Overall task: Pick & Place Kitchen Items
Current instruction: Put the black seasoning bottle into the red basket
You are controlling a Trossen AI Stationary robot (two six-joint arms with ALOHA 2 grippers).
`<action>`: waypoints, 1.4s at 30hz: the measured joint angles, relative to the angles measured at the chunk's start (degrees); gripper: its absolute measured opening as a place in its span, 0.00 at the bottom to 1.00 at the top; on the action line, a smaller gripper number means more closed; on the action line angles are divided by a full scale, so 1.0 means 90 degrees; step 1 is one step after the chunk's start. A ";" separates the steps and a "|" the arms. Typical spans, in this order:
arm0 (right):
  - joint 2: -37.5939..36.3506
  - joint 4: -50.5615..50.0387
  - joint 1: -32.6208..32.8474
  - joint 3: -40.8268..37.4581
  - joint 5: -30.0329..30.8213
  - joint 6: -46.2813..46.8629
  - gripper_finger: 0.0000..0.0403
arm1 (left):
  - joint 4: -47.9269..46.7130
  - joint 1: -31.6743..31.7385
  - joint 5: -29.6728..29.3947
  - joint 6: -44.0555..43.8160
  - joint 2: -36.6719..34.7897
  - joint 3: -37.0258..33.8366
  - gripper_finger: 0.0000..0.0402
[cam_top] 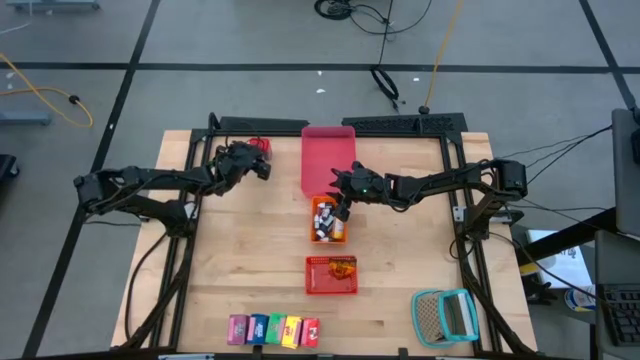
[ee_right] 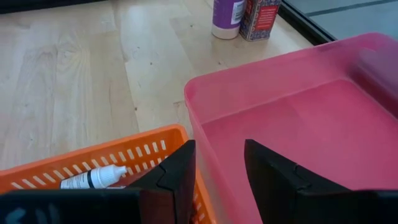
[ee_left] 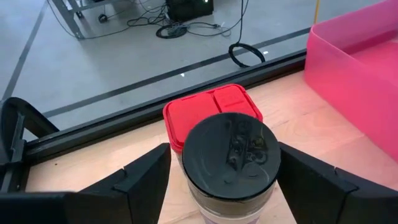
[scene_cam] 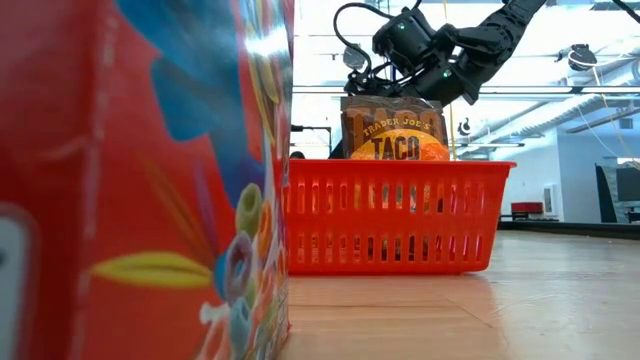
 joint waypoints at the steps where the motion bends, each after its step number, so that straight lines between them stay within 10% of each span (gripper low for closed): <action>1: 0.0000 0.0001 0.0000 0.0000 0.0000 -0.0001 0.33 | -0.0002 0.0002 0.0013 0.0006 0.0000 0.0000 0.69; 16: 0.0000 -0.0002 0.0005 0.0000 -0.0017 0.0004 0.33 | 0.0932 0.0096 0.0065 0.0480 0.0971 0.0002 0.69; 26: 0.0000 -0.0002 0.0002 0.0000 -0.0013 -0.0016 0.33 | 0.0950 0.0026 0.0041 0.0458 0.0964 0.0002 0.50; 42: 0.0000 -0.0005 0.0000 0.0000 -0.0002 -0.0018 0.33 | 0.0268 -0.0866 0.0322 0.0007 0.0337 0.0002 0.50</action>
